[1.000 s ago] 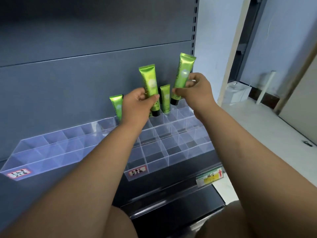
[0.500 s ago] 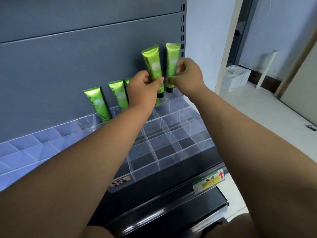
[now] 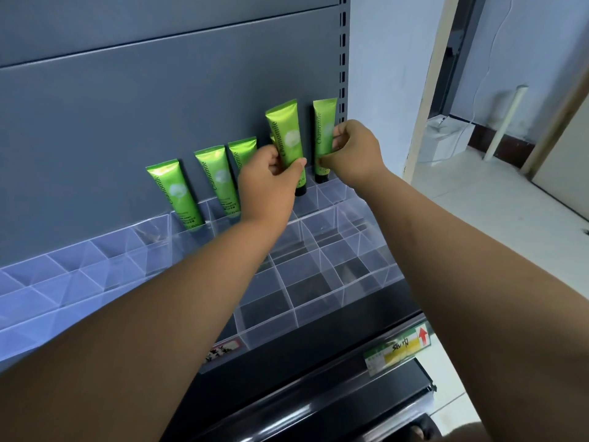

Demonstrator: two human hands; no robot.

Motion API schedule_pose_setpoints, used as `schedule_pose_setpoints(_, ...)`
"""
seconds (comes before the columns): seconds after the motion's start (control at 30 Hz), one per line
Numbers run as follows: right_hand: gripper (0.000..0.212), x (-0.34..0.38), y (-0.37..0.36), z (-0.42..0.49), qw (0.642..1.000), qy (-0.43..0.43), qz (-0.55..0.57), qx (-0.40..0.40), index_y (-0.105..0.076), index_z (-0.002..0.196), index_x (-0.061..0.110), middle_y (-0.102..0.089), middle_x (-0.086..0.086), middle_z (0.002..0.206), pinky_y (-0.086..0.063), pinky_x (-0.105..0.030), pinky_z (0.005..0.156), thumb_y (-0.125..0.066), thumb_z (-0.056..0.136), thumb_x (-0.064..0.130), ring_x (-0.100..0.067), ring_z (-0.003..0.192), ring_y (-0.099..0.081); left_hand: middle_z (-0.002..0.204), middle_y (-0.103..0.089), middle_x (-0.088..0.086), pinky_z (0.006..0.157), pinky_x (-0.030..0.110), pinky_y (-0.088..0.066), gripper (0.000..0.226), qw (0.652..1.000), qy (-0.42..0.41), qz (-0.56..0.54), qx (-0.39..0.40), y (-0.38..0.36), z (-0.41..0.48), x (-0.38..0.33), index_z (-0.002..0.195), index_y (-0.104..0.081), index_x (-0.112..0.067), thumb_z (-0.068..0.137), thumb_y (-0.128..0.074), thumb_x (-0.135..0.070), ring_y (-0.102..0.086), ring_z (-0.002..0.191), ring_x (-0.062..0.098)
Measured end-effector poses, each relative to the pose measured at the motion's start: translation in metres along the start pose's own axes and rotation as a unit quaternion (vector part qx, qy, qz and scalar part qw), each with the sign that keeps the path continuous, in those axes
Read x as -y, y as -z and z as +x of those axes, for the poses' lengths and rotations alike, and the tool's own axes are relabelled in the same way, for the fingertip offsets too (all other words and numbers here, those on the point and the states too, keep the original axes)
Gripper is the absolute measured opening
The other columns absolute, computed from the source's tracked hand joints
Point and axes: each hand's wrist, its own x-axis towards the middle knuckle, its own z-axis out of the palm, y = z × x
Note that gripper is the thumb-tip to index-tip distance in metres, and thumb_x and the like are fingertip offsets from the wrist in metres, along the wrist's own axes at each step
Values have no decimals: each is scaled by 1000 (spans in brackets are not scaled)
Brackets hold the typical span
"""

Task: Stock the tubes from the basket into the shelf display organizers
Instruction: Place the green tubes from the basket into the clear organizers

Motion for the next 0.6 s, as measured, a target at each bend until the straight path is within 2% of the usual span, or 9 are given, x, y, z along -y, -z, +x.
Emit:
schedule_pose_setpoints(0.1, 43, -1, -3, 0, 999, 10, -29, 14, -61, 104, 14, -69, -4, 97, -59, -36, 78, -82, 67, 6, -19, 87, -66, 87, -74, -2, 81, 43, -60, 14, 1000, -7, 1, 7, 4, -4, 2, 94, -71, -11, 86, -79, -18, -71, 83, 16)
schedule_pose_setpoints(0.23, 44, 1, -4, 0, 997, 29, -71, 26, -60, 103, 14, -68, -2, 95, -48, -23, 66, -82, 66, 7, -17, 84, -63, 86, -73, -11, 77, 31, -61, 13, 999, -27, 9, 40, 6, -10, -2, 98, -72, -14, 87, -78, -16, -70, 80, 6)
schedule_pose_setpoints(0.33, 43, 0, -6, 0, 994, 39, -95, 24, -60, 103, 14, -68, 1, 91, -44, -19, 61, -82, 67, 10, -16, 82, -61, 86, -74, -5, 77, 38, -61, 16, 998, -32, 20, 48, 6, -11, -1, 98, -72, -9, 87, -78, -18, -71, 81, 13)
schedule_pose_setpoints(0.47, 42, 0, -6, 0, 992, 51, -113, 25, -56, 99, 16, -62, 4, 84, -44, -26, 62, -82, 67, 11, -17, 78, -58, 86, -75, -1, 77, 45, -61, 19, 997, -34, 36, 52, 5, -9, 2, 98, -71, -9, 86, -78, -21, -71, 82, 16)
schedule_pose_setpoints(0.6, 41, -1, -8, -1, 988, 64, -138, 26, -56, 99, 15, -63, 3, 85, -44, -30, 64, -82, 67, 14, -20, 78, -58, 84, -73, 2, 75, 47, -60, 20, 997, -31, 46, 56, 4, -8, 3, 95, -69, -8, 86, -78, -24, -70, 81, 21)
